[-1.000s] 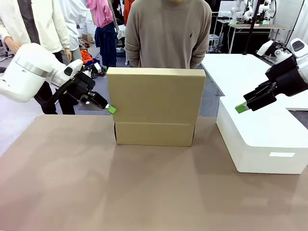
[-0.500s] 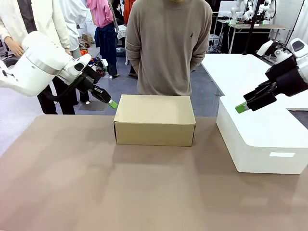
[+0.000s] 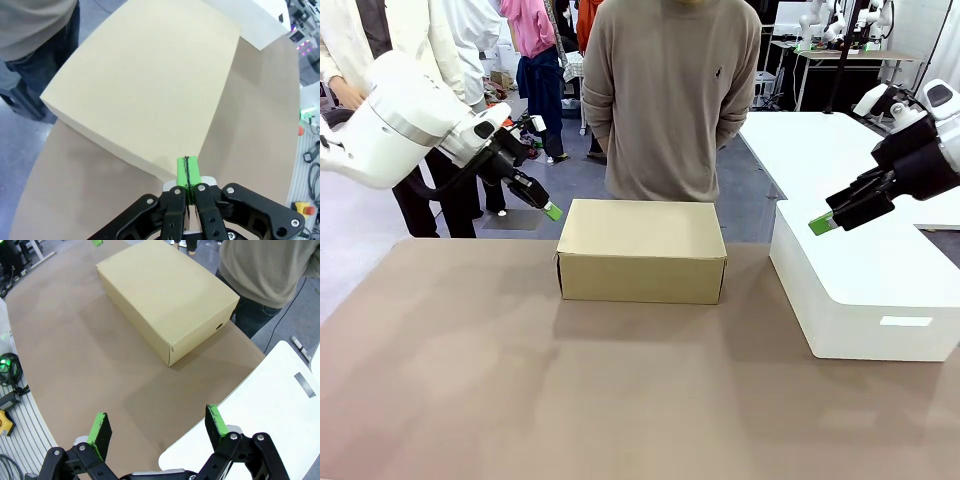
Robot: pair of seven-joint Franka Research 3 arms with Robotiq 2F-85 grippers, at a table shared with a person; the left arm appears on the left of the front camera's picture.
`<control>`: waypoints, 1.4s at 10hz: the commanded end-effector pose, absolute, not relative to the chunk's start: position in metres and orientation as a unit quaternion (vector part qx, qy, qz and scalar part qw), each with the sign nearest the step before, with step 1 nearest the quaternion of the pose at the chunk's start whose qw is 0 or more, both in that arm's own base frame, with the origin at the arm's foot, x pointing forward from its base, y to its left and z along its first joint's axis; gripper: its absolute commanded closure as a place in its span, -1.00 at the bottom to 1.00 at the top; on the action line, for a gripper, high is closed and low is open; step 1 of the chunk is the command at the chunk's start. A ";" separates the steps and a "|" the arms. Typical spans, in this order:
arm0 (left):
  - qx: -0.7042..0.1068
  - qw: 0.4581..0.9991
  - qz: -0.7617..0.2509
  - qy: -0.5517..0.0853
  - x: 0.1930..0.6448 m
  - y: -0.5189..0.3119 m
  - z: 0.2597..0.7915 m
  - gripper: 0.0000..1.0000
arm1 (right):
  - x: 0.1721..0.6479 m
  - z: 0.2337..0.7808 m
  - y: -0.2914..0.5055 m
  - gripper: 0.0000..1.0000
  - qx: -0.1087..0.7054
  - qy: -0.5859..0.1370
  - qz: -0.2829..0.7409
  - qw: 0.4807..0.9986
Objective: Pack the shoes into the box.
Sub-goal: Close the Shoes Box, then press down on the lid of the Shoes Box.
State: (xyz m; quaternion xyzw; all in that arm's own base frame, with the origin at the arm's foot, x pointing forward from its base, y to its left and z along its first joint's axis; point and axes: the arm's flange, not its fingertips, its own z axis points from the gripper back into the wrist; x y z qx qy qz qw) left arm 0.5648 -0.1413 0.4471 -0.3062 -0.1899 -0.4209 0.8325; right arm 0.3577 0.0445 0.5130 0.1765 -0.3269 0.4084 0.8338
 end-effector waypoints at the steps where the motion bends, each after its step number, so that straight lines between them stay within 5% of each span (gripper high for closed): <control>1: -0.307 0.833 -0.415 -0.199 0.566 -0.142 0.442 1.00 | 0.361 0.512 0.042 -1.00 0.185 -0.336 0.417 0.824; 11: -0.305 0.835 -0.417 -0.190 0.567 -0.141 0.442 1.00 | 0.361 0.512 0.042 -1.00 0.185 -0.336 0.417 0.824; 14: -0.258 0.825 -0.471 -0.177 0.542 -0.127 0.485 -0.09 | 0.361 0.512 0.042 -1.00 0.185 -0.336 0.417 0.824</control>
